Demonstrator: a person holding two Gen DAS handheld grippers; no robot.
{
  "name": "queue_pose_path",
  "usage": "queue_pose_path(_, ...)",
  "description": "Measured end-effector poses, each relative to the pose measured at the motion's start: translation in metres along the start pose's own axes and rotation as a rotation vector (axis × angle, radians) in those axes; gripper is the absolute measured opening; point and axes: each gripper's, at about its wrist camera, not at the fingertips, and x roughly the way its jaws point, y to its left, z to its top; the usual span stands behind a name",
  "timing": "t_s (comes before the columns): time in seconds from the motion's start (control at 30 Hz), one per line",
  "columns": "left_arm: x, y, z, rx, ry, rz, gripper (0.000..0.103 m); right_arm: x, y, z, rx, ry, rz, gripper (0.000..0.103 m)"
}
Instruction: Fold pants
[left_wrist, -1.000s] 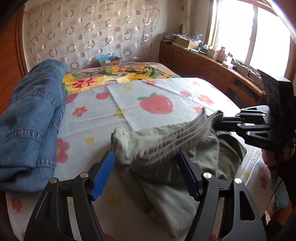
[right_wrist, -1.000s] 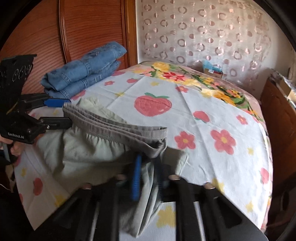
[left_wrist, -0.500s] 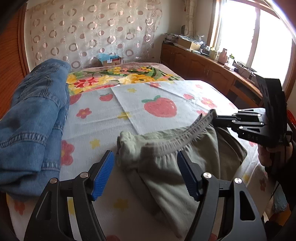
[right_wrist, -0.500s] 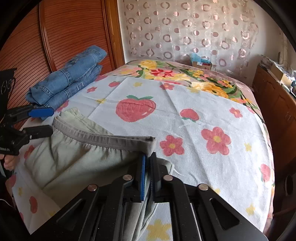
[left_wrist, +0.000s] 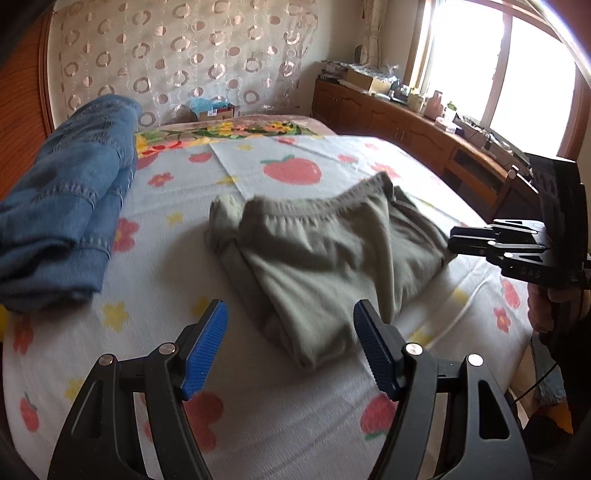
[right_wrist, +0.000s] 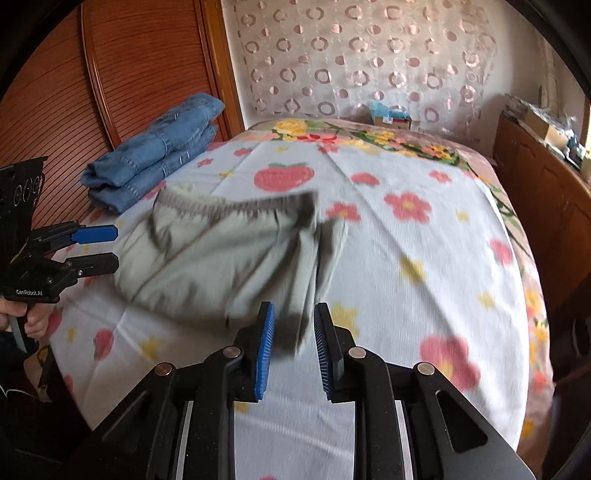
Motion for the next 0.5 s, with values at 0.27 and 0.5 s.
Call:
queue_pose_path(0.27,0.013,0.002,-0.005,-0.003,0.028,0.034,0.072,-0.001,-0.008,-0.005,0.057,0.02,0.051,0.022)
queue_pose_path(0.5,0.016,0.006,-0.008,-0.007,0.029,0.043,0.072,-0.001,-0.013,-0.01,0.084,0.025,0.093,0.011)
